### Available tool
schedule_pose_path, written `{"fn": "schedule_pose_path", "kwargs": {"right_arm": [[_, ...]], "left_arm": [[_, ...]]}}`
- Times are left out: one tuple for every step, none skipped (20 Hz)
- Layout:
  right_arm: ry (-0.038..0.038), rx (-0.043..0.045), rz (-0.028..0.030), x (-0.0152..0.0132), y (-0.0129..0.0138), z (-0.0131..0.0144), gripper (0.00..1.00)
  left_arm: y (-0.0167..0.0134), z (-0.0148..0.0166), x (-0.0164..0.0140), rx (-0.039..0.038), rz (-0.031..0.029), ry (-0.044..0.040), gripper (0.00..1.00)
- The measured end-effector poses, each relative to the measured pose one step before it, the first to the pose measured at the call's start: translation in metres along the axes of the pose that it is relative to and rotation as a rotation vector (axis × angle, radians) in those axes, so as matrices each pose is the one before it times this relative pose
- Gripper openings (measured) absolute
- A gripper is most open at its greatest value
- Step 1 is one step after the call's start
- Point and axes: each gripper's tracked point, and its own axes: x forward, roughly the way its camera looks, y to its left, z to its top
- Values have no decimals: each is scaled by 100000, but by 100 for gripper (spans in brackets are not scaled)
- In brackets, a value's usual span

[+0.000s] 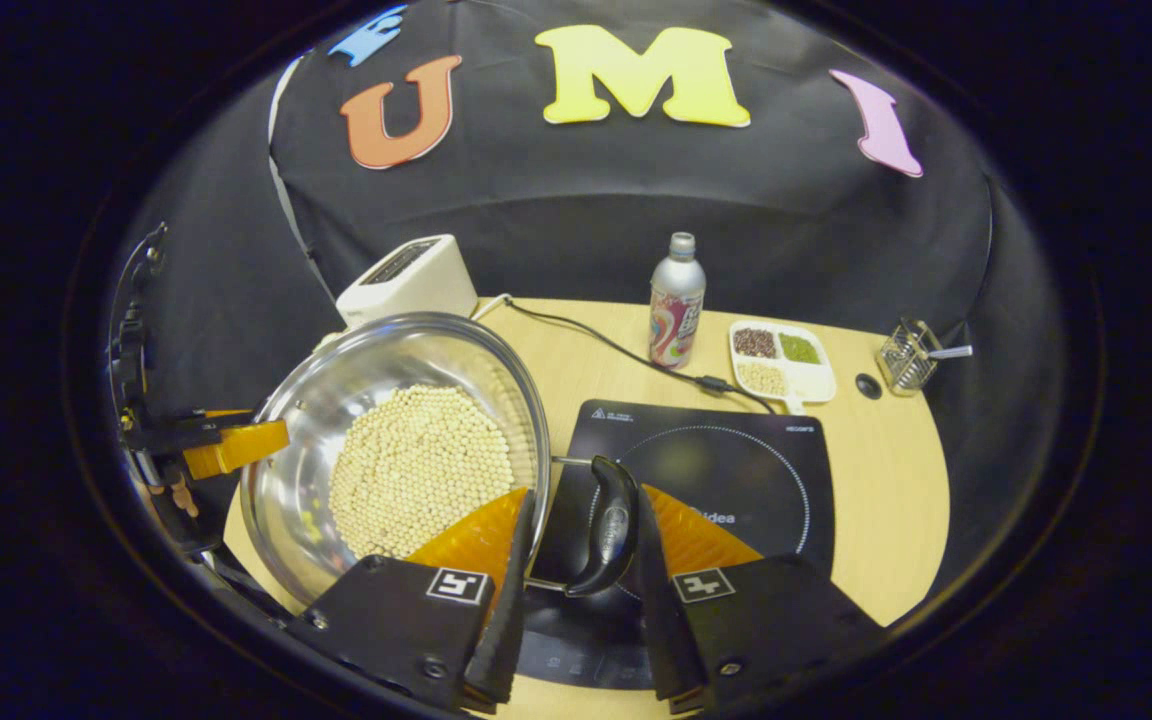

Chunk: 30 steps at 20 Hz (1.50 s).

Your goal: First push the handle of the pot to place it horizontally, then grasp the pot with both hands and set it on the induction cooktop.

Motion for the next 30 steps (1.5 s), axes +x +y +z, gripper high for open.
{"fn": "schedule_pose_path", "kwargs": {"right_arm": [[-1127, -31, -34, -1005, -357, 568, 51], [-955, -813, -37, -1028, -387, 550, 51], [-1365, -854, 151, -958, -389, 582, 51], [-1144, -103, 154, -955, -551, 560, 53], [-824, -168, 181, -748, -609, 433, 53], [-820, -20, 118, -731, -715, 398, 51], [-965, -255, -180, -753, -685, 382, 51], [-812, -461, -607, -646, -865, 291, 51], [-976, -335, -742, -533, -932, 280, 53], [-744, -238, -869, -380, -973, 160, 51], [-738, -11, -678, -293, -1132, 84, 53], [-230, 488, -446, -174, -1045, 19, 53], [181, 811, -282, -129, -1024, -206, 51], [537, 818, -252, -3, -1002, -251, 51], [475, 990, -412, -56, -1134, -225, 51], [566, 916, -518, 80, -1093, -193, 53], [78, 725, -684, 152, -1145, -96, 51], [-36, 1513, -754, 96, -1086, 11, 51], [163, 1744, -754, 134, -1007, -132, 51], [302, 1603, -752, 209, -836, -3, 51], [563, 590, -741, 238, -876, -279, 53], [301, 264, -763, 397, -821, -182, 51], [690, 689, -535, 420, -632, -194, 53], [799, 488, -345, 538, -644, -218, 53], [1087, 655, -129, 605, -548, -289, 53], [946, 847, -38, 582, -519, -276, 53], [1110, 632, 104, 473, -363, -374, 51], [1084, 1545, 101, 552, -382, -312, 53], [1078, 972, 317, 611, -333, -334, 53], [815, 1141, 352, 622, -299, -282, 53]], "left_arm": [[78, 280, -32, 55, -237, -1153, 55], [-137, 214, -141, -32, -364, -930, 55], [-135, 399, -369, -10, -344, -1218, 46], [-56, 279, -360, -27, -598, -1178, 55], [176, 42, -143, -205, -767, -1308, 55], [234, -362, 244, -354, -825, -606, 55], [-161, -233, 401, 328, -782, -316, 55], [20, 50, 93, 206, -761, -490, 55], [-32, -148, 249, 162, -554, 167, 55], [92, 163, -89, 276, -529, -431, 55], [52, 50, 169, 581, -379, -12, 55], [86, 85, -53, 460, -331, -80, 55], [63, 66, 57, 570, -368, 67, 55], [-135, 159, -85, 584, -314, 325, 55], [-201, 66, 284, 782, -382, 677, 55], [-412, 123, 320, 878, -438, 554, 55], [-266, -95, 321, 600, -567, 671, 55], [-17, -159, 66, 581, -659, 570, 65], [-143, -39, 84, 602, -727, 579, 55], [133, -35, -31, 674, -448, 802, 55], [-61, 9, 236, 579, -327, 822, 55], [-247, -17, 153, 620, -257, 1099, 55], [-102, 0, 94, 37, -104, 882, 55], [-104, 66, 95, 233, -81, 916, 55], [41, -14, 9, 88, -82, 865, 55], [57, 114, -234, 128, -86, 919, 46], [-103, -83, 97, 154, 3, 1069, 55], [-322, -194, 201, 225, 102, 747, 56], [-134, -51, 185, 140, 344, 767, 55], [-167, -1, -124, -15, 299, 651, 56]]}}
